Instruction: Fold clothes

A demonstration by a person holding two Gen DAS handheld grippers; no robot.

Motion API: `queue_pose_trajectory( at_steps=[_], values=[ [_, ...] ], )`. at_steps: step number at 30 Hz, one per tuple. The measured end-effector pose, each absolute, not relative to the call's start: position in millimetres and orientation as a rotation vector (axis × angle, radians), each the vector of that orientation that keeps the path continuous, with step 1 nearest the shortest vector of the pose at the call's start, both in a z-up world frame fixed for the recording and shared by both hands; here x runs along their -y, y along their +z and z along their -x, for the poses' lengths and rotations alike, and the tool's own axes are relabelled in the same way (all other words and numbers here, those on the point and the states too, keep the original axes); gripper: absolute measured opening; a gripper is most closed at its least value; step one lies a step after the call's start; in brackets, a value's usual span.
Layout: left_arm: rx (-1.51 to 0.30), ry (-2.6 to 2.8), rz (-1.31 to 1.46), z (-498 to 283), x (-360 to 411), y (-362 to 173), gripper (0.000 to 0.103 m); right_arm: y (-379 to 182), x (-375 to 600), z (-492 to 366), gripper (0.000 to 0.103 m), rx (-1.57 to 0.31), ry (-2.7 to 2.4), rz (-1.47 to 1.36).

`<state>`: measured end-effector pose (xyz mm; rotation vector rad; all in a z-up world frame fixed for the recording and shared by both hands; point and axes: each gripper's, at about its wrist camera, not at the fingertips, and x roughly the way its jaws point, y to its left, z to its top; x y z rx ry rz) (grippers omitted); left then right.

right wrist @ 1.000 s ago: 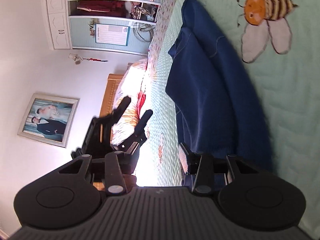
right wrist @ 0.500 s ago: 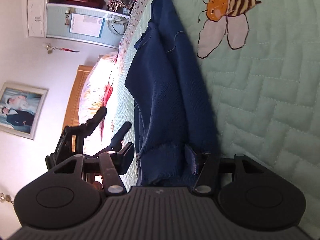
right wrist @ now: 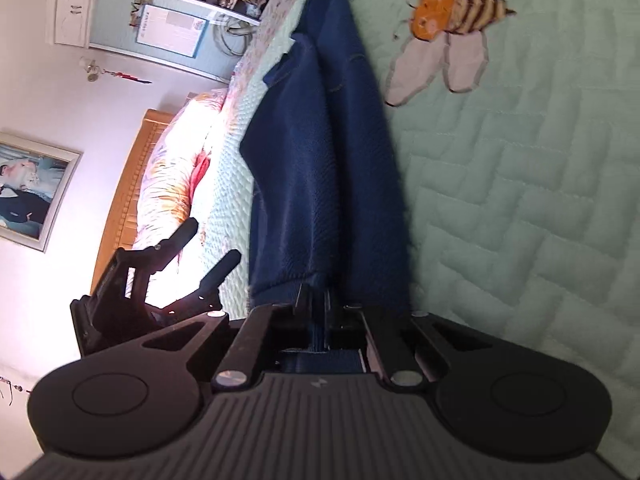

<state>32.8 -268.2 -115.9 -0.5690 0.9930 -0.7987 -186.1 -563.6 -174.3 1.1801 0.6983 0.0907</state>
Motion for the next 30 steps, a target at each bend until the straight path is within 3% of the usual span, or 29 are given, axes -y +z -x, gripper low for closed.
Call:
queue_pose_trajectory(
  at_steps=[7, 10, 12, 22, 27, 28, 29, 30],
  values=[
    [-0.99, -0.825, 0.546, -39, 281, -112, 0.064, -171, 562, 185, 0.006, -0.704, 0.113, -1.104],
    [-0.97, -0.838, 0.542, -49, 289, -104, 0.064, -173, 569, 191, 0.016, -0.678, 0.128, -1.17],
    [-0.957, -0.847, 0.54, -56, 294, -99, 0.064, -166, 576, 194, 0.029, -0.641, 0.116, -1.169],
    [-0.866, -0.915, 0.518, -101, 340, -68, 0.064, -142, 585, 124, 0.03, -0.471, 0.369, -1.17],
    [-0.939, -0.85, 0.491, -152, 369, -105, 0.064, -179, 573, 81, 0.055, -0.539, 0.492, -1.212],
    [-0.969, -0.809, 0.51, -162, 367, -122, 0.061, -193, 571, 77, 0.054, -0.574, 0.477, -1.222],
    [-0.983, -0.788, 0.551, -169, 361, -137, 0.042, -203, 568, 78, 0.029, -0.576, 0.462, -1.182],
    [-0.997, -0.767, 0.592, -176, 356, -151, 0.023, -206, 566, 83, 0.013, -0.557, 0.443, -1.124]
  ],
)
